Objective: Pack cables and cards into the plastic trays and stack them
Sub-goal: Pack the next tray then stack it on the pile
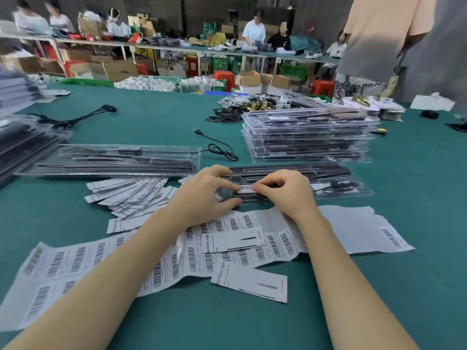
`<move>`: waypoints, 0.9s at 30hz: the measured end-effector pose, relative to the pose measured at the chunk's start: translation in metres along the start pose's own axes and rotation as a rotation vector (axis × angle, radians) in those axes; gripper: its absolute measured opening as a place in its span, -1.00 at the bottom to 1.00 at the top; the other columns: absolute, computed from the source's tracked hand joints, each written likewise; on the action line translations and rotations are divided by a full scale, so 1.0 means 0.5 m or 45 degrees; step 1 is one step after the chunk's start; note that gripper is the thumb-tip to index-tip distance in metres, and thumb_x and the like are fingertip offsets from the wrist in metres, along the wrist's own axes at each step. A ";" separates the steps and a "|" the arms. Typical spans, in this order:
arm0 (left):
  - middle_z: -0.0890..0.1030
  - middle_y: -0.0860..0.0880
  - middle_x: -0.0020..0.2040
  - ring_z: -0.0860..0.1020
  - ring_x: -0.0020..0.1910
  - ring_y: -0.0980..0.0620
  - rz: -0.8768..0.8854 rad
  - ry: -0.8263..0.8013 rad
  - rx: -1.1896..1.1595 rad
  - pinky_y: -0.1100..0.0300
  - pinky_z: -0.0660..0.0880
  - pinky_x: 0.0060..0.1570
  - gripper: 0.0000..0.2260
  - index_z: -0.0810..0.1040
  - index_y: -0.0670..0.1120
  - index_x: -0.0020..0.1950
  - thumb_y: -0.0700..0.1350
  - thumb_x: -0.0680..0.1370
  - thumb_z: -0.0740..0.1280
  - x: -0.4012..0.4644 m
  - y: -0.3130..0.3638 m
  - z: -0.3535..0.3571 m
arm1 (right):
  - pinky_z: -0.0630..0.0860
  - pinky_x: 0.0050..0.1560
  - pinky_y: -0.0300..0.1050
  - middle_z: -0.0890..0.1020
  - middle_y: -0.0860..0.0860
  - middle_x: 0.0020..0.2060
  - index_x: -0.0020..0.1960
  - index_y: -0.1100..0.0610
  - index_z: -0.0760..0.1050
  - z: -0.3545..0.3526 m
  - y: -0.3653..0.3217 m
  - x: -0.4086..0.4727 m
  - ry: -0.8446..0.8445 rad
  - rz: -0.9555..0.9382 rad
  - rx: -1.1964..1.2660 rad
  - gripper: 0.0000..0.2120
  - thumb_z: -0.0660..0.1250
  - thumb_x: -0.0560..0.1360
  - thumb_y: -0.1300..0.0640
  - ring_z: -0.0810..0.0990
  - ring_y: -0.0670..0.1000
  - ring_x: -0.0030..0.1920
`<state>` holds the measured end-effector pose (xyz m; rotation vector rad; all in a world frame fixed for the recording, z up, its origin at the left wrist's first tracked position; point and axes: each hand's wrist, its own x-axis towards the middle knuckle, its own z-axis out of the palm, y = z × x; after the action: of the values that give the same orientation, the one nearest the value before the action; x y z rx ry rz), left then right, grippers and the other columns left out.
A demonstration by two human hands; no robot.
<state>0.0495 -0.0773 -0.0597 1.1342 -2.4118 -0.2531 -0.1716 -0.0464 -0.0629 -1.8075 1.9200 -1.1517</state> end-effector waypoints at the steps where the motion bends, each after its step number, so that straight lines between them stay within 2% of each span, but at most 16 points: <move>1: 0.54 0.12 0.26 0.47 0.25 0.12 -0.034 0.022 -0.008 0.05 0.45 0.23 -0.72 0.68 0.19 0.16 0.24 0.53 0.36 0.004 0.002 -0.002 | 0.51 -0.10 -0.19 0.67 -0.25 -0.22 -0.23 -0.21 0.69 -0.001 0.001 0.001 -0.002 0.004 0.009 -0.94 0.54 0.39 -0.14 0.58 -0.23 -0.08; 4: 0.61 0.04 0.03 0.54 0.05 0.05 -0.241 0.087 -0.048 0.02 0.48 0.17 -0.69 0.69 0.06 0.00 0.25 0.56 0.31 0.018 0.004 -0.008 | 0.46 -0.17 -0.29 0.68 -0.23 -0.25 -0.18 -0.12 0.73 -0.001 0.005 0.000 0.026 0.031 0.032 -0.94 0.53 0.41 -0.09 0.58 -0.27 -0.13; 6: 0.62 -0.02 0.03 0.56 0.03 -0.01 -0.393 -0.006 -0.011 -0.02 0.55 0.14 -0.63 0.61 -0.04 0.15 0.23 0.57 0.30 0.022 0.000 -0.012 | 0.49 -0.16 -0.26 0.67 -0.23 -0.25 -0.17 -0.09 0.71 0.001 0.004 -0.002 0.073 0.052 0.021 -0.95 0.49 0.44 -0.03 0.58 -0.27 -0.16; 8: 0.62 -0.05 0.10 0.57 0.01 -0.01 -0.476 -0.126 0.008 0.03 0.57 0.09 -0.52 0.51 -0.09 0.31 0.24 0.57 0.31 0.025 0.002 -0.015 | 0.46 -0.20 -0.28 0.66 -0.25 -0.23 -0.15 -0.10 0.68 0.002 -0.002 -0.004 0.118 0.040 -0.026 -0.93 0.43 0.47 -0.03 0.57 -0.26 -0.17; 10: 0.62 -0.04 0.08 0.56 -0.09 0.03 -0.519 -0.177 -0.010 0.15 0.53 -0.09 -0.48 0.46 -0.07 0.33 0.28 0.55 0.31 0.037 0.018 -0.020 | 0.38 -0.27 -0.32 0.65 -0.28 -0.23 -0.13 -0.11 0.67 -0.001 -0.011 -0.005 0.119 0.030 -0.068 -0.90 0.39 0.48 -0.08 0.56 -0.27 -0.19; 12: 0.57 0.03 -0.11 0.52 -0.17 0.07 -0.594 -0.169 -0.053 0.21 0.42 -0.27 -0.57 0.44 -0.01 0.14 0.31 0.53 0.30 0.057 0.030 -0.027 | 0.35 -0.31 -0.32 0.64 -0.30 -0.28 -0.12 -0.12 0.66 0.002 -0.020 -0.004 0.083 0.026 -0.123 -0.87 0.37 0.48 -0.12 0.56 -0.30 -0.21; 14: 0.55 0.00 -0.17 0.53 -0.19 0.02 -0.710 -0.164 -0.184 0.19 0.42 -0.27 -0.56 0.42 -0.06 0.00 0.32 0.52 0.30 0.084 0.037 -0.037 | 0.37 -0.29 -0.31 0.63 -0.30 -0.31 -0.12 -0.12 0.66 0.002 -0.027 -0.004 0.063 0.029 -0.181 -0.85 0.36 0.48 -0.14 0.57 -0.30 -0.21; 15: 0.57 -0.03 -0.15 0.55 -0.20 0.01 -0.790 -0.176 -0.305 0.16 0.46 -0.24 -0.53 0.45 -0.09 0.03 0.32 0.51 0.30 0.096 0.037 -0.043 | 0.39 -0.27 -0.30 0.64 -0.28 -0.30 -0.12 -0.11 0.66 0.001 -0.029 -0.004 0.072 0.034 -0.188 -0.84 0.35 0.49 -0.14 0.58 -0.27 -0.20; 17: 0.57 -0.07 -0.09 0.56 -0.17 0.00 -0.966 -0.151 -0.646 0.15 0.53 -0.18 -0.42 0.47 -0.15 0.24 0.32 0.51 0.33 0.112 0.038 -0.057 | 0.42 -0.24 -0.27 0.66 -0.25 -0.29 -0.15 -0.09 0.66 -0.007 -0.031 -0.001 0.130 0.062 -0.180 -0.81 0.34 0.49 -0.15 0.60 -0.22 -0.20; 19: 0.60 -0.11 0.02 0.60 -0.07 -0.01 -1.099 -0.085 -0.980 0.16 0.57 -0.14 -0.43 0.44 -0.11 0.34 0.28 0.53 0.36 0.120 0.032 -0.063 | 0.42 -0.25 -0.26 0.65 -0.26 -0.34 -0.23 -0.08 0.64 -0.022 -0.033 0.004 0.248 0.134 -0.132 -0.77 0.33 0.50 -0.16 0.60 -0.19 -0.22; 22: 0.58 -0.09 -0.01 0.55 -0.08 0.02 -1.134 -0.098 -1.171 0.21 0.53 -0.18 -0.54 0.47 -0.15 0.26 0.18 0.56 0.39 0.126 0.030 -0.053 | 0.35 -0.30 -0.29 0.62 -0.26 -0.36 -0.29 -0.09 0.59 -0.042 -0.033 0.011 0.414 0.256 0.002 -0.74 0.34 0.51 -0.17 0.59 -0.17 -0.23; 25: 0.49 -0.06 0.21 0.63 0.00 -0.03 -1.105 -0.126 -1.271 0.15 0.61 -0.16 -0.65 0.51 -0.10 0.28 0.01 0.56 0.44 0.137 0.037 -0.038 | 0.34 -0.27 -0.21 0.60 -0.25 -0.36 -0.26 -0.08 0.58 -0.043 -0.033 0.007 0.467 0.304 -0.056 -0.76 0.34 0.53 -0.15 0.59 -0.05 -0.22; 27: 0.45 -0.06 0.24 0.71 -0.14 -0.04 -1.081 -0.185 -1.366 0.13 0.66 -0.20 -0.77 0.55 -0.11 0.20 -0.15 0.56 0.45 0.144 0.047 -0.034 | 0.40 -0.22 -0.17 0.57 -0.24 -0.38 -0.25 -0.07 0.57 -0.040 -0.033 0.004 0.503 0.315 -0.103 -0.76 0.33 0.54 -0.13 0.60 0.00 -0.21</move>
<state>0.0019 -0.1166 -0.0130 1.4477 -1.2970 -1.6643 -0.1736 -0.0397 -0.0380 -1.4000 2.3577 -1.4395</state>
